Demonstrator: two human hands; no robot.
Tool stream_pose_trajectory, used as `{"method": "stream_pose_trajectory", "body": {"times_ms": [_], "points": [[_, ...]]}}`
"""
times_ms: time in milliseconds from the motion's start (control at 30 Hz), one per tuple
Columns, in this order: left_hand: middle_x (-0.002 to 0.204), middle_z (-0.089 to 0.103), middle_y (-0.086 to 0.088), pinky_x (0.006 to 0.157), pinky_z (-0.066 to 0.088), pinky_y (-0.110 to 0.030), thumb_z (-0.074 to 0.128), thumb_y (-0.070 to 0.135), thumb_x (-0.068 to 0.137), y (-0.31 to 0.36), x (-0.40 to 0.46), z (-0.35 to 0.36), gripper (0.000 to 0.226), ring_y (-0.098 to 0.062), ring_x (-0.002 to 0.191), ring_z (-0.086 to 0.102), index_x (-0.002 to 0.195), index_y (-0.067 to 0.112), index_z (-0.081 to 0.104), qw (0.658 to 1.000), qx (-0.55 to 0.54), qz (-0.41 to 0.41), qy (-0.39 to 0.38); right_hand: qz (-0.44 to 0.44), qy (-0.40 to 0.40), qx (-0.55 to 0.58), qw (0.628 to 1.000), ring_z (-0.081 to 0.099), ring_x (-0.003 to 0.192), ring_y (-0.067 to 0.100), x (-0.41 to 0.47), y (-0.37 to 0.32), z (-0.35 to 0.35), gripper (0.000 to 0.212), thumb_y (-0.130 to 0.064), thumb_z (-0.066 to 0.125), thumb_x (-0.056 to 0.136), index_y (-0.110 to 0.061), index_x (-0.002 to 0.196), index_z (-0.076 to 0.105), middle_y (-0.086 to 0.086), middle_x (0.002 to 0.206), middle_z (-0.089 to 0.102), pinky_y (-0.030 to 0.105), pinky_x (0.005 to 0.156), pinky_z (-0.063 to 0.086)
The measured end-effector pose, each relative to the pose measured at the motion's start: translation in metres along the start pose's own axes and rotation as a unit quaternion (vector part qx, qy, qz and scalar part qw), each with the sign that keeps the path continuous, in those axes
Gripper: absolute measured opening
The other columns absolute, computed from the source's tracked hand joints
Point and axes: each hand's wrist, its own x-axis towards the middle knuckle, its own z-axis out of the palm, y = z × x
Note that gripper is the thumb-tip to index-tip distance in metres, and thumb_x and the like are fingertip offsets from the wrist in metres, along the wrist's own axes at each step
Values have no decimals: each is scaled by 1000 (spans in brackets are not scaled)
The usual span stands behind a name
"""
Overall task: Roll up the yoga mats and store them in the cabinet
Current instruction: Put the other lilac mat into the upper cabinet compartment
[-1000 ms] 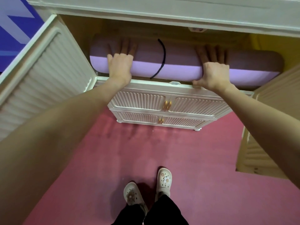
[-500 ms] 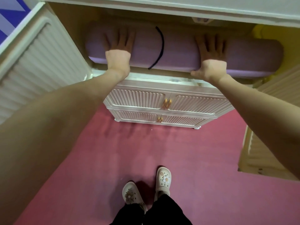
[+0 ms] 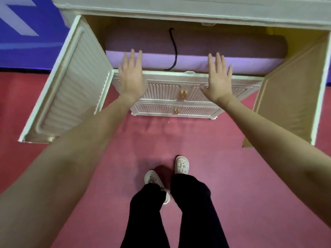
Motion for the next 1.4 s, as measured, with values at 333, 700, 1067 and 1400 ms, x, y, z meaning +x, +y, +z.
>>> {"method": "stream_pose_trajectory", "body": {"times_ms": [333,700,1067,1400], "points": [[154,30,-15,119,15,-43,58,7,78,-4,-126,-86,72,-33,144,23,145,7,34,998,-44,-3,50,-34,-62,5,998,5,148,39,-114,-30,-66,84,-23,64,85,-5,153,17,26,159,8,52,118,3],[155,21,-22,115,0,-60,60,13,78,-47,-193,-172,82,-38,144,18,149,5,20,955,92,-276,50,-55,-86,-101,990,2,147,42,-165,-30,-108,67,-14,64,79,0,140,39,32,156,9,57,115,-7],[102,61,-30,66,37,-46,40,12,97,4,-229,-137,23,-49,92,59,112,-4,43,980,-86,-180,21,0,152,45,987,19,145,39,-223,-8,-115,45,-10,56,74,-5,118,55,22,153,29,53,117,0],[110,61,-29,76,37,-42,38,19,99,105,-175,-104,33,-45,101,57,122,-4,39,943,-241,-230,-12,188,177,241,936,35,134,40,-251,55,-111,73,-23,70,75,11,132,40,27,139,40,42,112,24]]}}
